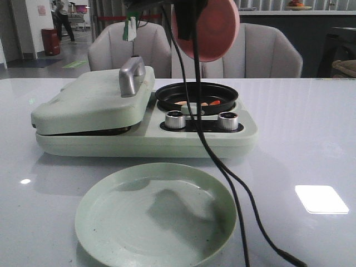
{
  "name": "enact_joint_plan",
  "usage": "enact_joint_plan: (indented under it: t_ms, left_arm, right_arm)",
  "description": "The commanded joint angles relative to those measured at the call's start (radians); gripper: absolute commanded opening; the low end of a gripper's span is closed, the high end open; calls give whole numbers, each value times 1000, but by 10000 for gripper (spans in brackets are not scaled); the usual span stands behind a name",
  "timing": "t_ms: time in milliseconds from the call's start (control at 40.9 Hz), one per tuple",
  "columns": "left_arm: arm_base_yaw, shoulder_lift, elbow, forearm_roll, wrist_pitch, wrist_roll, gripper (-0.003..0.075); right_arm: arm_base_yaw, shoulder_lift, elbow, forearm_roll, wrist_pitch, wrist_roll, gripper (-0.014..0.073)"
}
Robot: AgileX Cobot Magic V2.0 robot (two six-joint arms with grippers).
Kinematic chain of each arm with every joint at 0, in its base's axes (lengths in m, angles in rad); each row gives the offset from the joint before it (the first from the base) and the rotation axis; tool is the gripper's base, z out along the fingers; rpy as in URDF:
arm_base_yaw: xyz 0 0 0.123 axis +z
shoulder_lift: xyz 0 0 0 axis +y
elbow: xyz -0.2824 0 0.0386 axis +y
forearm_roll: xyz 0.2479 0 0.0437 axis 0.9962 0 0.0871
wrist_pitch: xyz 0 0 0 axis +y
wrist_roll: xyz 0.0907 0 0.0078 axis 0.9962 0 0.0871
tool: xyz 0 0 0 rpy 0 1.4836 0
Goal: Make breakfast with bread and shrimp
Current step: 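Tilt the pink bowl over the black pan to pour the shrimp, then carry the empty pink bowl back and set it on the table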
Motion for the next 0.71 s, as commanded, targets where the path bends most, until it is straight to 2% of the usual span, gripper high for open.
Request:
enact_joint_plan:
  t_ms: [0, 196, 294, 367, 514, 685]
  left_arm:
    - [-4, -2, -28, -11, -73, -5, 102]
    - [-4, -2, -28, -11, -73, -5, 102]
    - [-4, -2, -28, -11, -73, -5, 102]
    - [-4, -2, -28, -11, -73, -5, 102]
    - [-4, -2, -28, -11, -73, -5, 102]
    - [-4, 4, -28, -11, -73, -5, 102]
  right_arm:
    - [-2, -114, -64, -25, 81, 16, 45]
    - [-52, -301, -62, 389, 56, 16, 45]
    - [-131, -404, -54, 607, 46, 15, 45]
    - [-197, -479, -10, 703, 18, 10, 45]
    - [-334, -628, 140, 881, -21, -31, 45]
    - [-516, -797, 400, 1162, -100, -175, 45]
